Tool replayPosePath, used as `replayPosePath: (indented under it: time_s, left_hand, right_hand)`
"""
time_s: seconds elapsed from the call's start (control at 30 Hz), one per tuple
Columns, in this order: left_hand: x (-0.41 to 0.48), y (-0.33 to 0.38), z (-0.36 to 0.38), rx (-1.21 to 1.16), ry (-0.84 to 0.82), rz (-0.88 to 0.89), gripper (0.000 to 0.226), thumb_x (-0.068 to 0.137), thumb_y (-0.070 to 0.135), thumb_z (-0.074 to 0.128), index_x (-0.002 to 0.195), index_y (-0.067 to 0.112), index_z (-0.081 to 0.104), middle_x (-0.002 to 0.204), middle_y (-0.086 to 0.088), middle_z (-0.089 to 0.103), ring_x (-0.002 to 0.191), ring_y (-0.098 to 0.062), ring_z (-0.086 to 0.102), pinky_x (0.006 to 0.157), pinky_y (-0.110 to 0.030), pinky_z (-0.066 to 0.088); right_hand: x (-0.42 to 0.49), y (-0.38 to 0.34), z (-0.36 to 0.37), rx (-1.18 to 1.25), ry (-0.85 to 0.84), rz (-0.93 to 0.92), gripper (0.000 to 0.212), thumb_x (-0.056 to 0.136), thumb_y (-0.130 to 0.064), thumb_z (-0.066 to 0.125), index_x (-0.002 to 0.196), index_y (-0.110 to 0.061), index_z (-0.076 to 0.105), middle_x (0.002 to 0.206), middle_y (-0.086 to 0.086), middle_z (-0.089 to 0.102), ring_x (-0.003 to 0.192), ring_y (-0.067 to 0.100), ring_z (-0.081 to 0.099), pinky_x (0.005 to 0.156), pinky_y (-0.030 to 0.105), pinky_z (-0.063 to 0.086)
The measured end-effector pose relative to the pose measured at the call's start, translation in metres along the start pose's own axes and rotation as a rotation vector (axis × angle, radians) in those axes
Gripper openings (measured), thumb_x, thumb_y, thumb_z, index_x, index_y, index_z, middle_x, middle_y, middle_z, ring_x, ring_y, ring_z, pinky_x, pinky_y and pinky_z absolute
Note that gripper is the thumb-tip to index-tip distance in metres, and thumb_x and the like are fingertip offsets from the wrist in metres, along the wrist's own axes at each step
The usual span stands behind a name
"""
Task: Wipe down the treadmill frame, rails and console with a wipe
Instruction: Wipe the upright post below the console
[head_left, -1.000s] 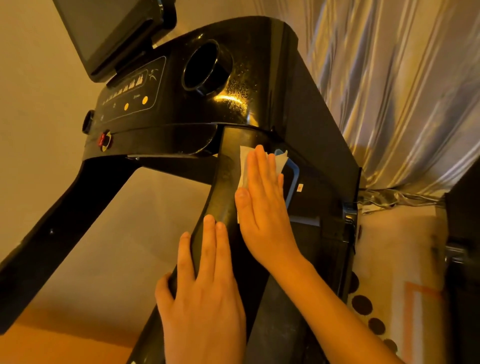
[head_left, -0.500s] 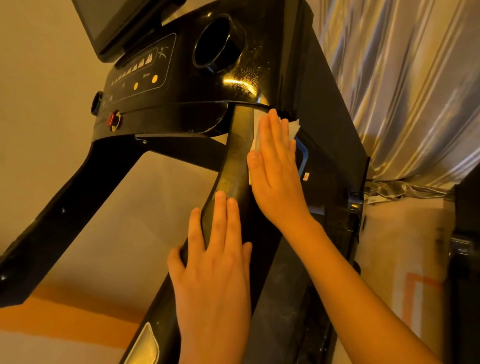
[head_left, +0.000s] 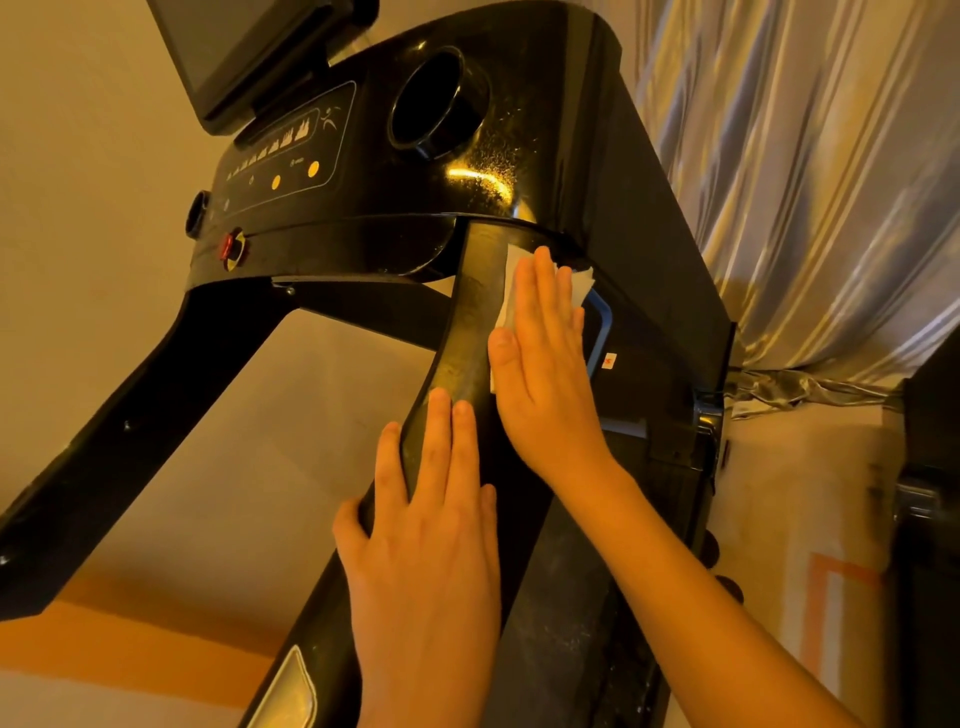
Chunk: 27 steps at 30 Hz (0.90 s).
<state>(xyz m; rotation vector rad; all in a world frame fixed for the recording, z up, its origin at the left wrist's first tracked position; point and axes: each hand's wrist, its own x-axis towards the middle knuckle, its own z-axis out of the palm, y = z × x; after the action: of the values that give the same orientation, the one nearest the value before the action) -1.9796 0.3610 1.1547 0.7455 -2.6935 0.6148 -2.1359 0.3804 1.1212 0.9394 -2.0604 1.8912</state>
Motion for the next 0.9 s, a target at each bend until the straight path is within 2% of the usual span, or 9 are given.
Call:
replayPosePath:
  time_s: [0.2,0.37,0.57,0.77,0.9]
  left_hand:
    - [-0.001,0.001,-0.001,0.015,-0.008,0.002,0.073,0.087,0.040,0.065,0.153,0.019,0.043,0.160,-0.005,0.039,0.140,-0.034,0.045,0.084,-0.056,0.054]
    - [-0.001,0.001,-0.002,0.017,-0.004,-0.003,0.069,0.088,0.042,0.051,0.153,0.019,0.044,0.159,-0.006,0.041,0.139,-0.035,0.046,0.082,-0.057,0.054]
    - [0.002,0.001,-0.001,0.009,0.032,0.023,0.069,0.085,0.039,0.052,0.150,0.015,0.049,0.156,-0.009,0.045,0.135,-0.038,0.050,0.079,-0.058,0.054]
    - [0.002,0.001,-0.003,0.012,0.008,0.018,0.069,0.086,0.040,0.051,0.150,0.015,0.048,0.157,-0.008,0.044,0.136,-0.038,0.050,0.079,-0.058,0.053]
    - [0.003,0.002,-0.005,0.019,-0.021,0.012,0.069,0.086,0.040,0.050,0.150,0.015,0.048,0.157,-0.008,0.044,0.136,-0.038,0.050,0.079,-0.058,0.054]
  right_hand:
    - [0.021,0.001,-0.006,-0.029,0.003,-0.003,0.060,0.109,-0.036,0.020,0.162,-0.019,-0.003,0.171,-0.002,-0.010,0.156,0.012,-0.018,0.122,0.028,-0.018]
    - [-0.015,-0.006,0.004,0.034,0.003,0.011,0.059,0.112,-0.032,0.025,0.162,-0.021,-0.004,0.171,-0.006,-0.012,0.154,0.006,-0.020,0.122,0.023,-0.018]
    - [-0.005,0.000,0.001,0.055,0.012,0.014,0.060,0.112,-0.033,0.024,0.163,-0.019,-0.003,0.172,-0.005,-0.011,0.154,0.003,-0.020,0.122,0.021,-0.017]
    - [-0.015,-0.005,0.006,0.033,0.013,0.005,0.060,0.111,-0.032,0.025,0.162,-0.019,-0.005,0.171,-0.003,-0.012,0.154,0.006,-0.020,0.122,0.024,-0.018]
    - [0.014,-0.001,-0.002,0.040,0.007,0.009,0.060,0.110,-0.032,0.024,0.161,-0.019,-0.005,0.171,-0.001,-0.011,0.154,0.007,-0.022,0.120,0.021,-0.019]
